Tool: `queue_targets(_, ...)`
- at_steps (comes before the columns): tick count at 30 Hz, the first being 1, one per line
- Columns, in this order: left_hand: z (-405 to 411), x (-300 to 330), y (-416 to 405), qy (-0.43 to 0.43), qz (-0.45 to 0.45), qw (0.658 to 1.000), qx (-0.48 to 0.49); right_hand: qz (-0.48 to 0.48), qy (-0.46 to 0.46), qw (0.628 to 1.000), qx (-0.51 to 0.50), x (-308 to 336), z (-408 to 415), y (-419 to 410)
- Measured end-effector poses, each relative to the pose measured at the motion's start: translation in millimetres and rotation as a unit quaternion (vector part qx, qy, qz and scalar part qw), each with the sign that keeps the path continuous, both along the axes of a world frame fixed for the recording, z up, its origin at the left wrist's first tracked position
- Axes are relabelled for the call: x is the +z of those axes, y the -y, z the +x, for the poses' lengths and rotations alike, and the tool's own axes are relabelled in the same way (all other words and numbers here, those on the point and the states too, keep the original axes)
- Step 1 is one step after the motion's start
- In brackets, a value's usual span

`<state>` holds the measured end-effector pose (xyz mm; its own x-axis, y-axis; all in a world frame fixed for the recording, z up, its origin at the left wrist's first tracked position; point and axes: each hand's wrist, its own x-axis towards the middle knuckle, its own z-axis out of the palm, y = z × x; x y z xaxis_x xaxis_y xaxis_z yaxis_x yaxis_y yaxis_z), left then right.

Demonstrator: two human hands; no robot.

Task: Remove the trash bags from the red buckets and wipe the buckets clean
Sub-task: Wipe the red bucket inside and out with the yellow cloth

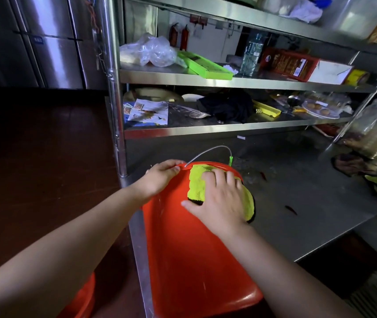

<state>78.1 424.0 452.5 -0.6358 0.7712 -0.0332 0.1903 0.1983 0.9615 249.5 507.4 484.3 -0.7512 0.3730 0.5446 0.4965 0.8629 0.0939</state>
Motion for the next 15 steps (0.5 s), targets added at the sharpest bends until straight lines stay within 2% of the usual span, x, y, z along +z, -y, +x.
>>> queue_targets(2, 5.4, 4.5, -0.9, 0.012, 0.008, 1.000, 0.005, -0.017, 0.007, 0.999, -0.031, 3.9, -1.6, -1.5)
queue_targets(5, 9.2, 6.3, -3.1, 0.007, 0.007, 1.000, 0.000, -0.042, -0.017, 0.999, -0.008, 11.7, 6.0, -7.7)
queue_targets(7, 10.6, 9.2, -2.8, 0.005, 0.007, 1.000, -0.002, -0.105, -0.068, 0.992, -0.008, 27.3, 15.8, -14.3)
queue_targets(8, 11.9, 11.1, -3.3, 0.014, 0.014, 1.000, -0.002, -0.165, -0.095, 0.982, -0.006, 38.4, 20.7, -16.8)
queue_targets(10, 15.2, 16.4, -2.7, 0.031, 0.022, 0.999, -0.008, -0.334, -0.162, 0.928, 0.034, 61.4, 26.2, -23.3)
queue_targets(12, 15.7, 20.7, -2.6, 0.047, 0.020, 0.999, -0.019, -0.512, -0.234, 0.822, 0.086, 88.4, 26.9, -28.3)
queue_targets(13, 16.9, 24.0, -1.7, 0.045, 0.017, 0.998, -0.027, -0.570, -0.254, 0.776, 0.097, 99.5, 26.5, -32.0)
queue_targets(14, 17.8, 26.3, -2.4, 0.041, 0.016, 0.998, -0.035, -0.604, -0.262, 0.747, 0.090, 107.9, 25.6, -36.3)
queue_targets(15, 18.8, 28.8, -2.5, 0.033, 0.022, 0.999, -0.031, -0.619, -0.258, 0.738, 0.076, 113.5, 24.5, -39.7)
